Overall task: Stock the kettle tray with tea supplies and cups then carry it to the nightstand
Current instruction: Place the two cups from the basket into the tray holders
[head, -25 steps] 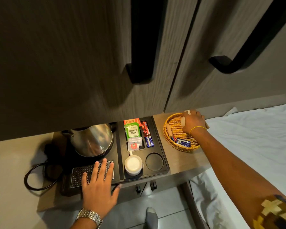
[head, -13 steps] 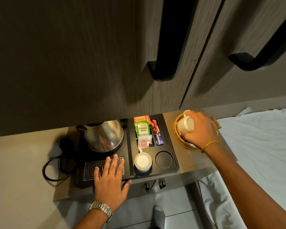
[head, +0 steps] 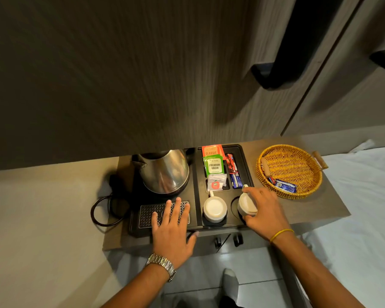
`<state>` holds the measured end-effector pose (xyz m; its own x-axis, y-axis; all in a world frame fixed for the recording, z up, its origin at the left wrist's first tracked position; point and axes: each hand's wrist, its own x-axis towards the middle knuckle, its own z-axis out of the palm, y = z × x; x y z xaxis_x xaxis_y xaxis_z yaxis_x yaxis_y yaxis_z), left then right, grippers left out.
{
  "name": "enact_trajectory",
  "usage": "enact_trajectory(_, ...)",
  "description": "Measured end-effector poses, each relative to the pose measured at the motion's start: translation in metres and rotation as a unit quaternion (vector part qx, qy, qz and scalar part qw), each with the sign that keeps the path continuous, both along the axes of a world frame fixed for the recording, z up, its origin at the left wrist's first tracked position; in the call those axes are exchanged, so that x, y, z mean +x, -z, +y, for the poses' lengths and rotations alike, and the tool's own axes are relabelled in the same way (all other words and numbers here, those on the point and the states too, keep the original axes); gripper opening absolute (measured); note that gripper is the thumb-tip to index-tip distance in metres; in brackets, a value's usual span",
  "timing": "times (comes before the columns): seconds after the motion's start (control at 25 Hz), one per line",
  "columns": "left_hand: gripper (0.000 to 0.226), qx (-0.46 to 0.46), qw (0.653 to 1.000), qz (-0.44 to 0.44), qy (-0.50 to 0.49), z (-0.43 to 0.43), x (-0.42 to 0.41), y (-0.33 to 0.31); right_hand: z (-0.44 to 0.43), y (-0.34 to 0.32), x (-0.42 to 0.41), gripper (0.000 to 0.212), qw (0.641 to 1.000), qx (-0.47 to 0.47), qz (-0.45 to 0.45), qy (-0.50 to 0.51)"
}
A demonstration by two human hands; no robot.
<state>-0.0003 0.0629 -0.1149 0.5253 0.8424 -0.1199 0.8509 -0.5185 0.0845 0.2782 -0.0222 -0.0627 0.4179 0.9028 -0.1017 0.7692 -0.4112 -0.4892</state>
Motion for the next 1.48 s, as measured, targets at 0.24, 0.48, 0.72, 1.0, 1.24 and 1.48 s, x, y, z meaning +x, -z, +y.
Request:
enact_trajectory(0.24, 0.092, 0.006, 1.0, 0.0, 0.003, 0.0, 0.0, -0.002, 0.0, 0.003, -0.009, 0.079, 1.0, 0.001, 0.028, -0.009)
enact_trajectory(0.48, 0.092, 0.007, 1.0, -0.002, 0.003, 0.0, 0.0, -0.003, 0.001, 0.009, -0.014, 0.081, 1.0, 0.0, 0.022, -0.007)
enact_trajectory(0.72, 0.087, 0.001, 0.999, -0.048, 0.014, 0.001, -0.006, -0.009, -0.002, 0.01, -0.013, 0.074, 0.999, 0.016, 0.02, -0.028)
enact_trajectory(1.0, 0.065, 0.096, 0.932, -0.18, -0.301, 0.068, -0.072, -0.038, 0.022, 0.011, -0.014, 0.085, 0.969, 0.015, 0.128, 0.212)
enact_trajectory(1.24, 0.081, -0.05, 0.895, -0.197, -0.397, 0.087, -0.062, -0.031, 0.036, 0.024, -0.031, 0.086, 0.96, -0.016, 0.126, 0.249)
enact_trajectory(1.48, 0.059, -0.13, 0.851, -0.205, -0.466, 0.109, -0.067, -0.032, 0.035, 0.022, -0.038, 0.089, 0.938, -0.013, 0.147, 0.314)
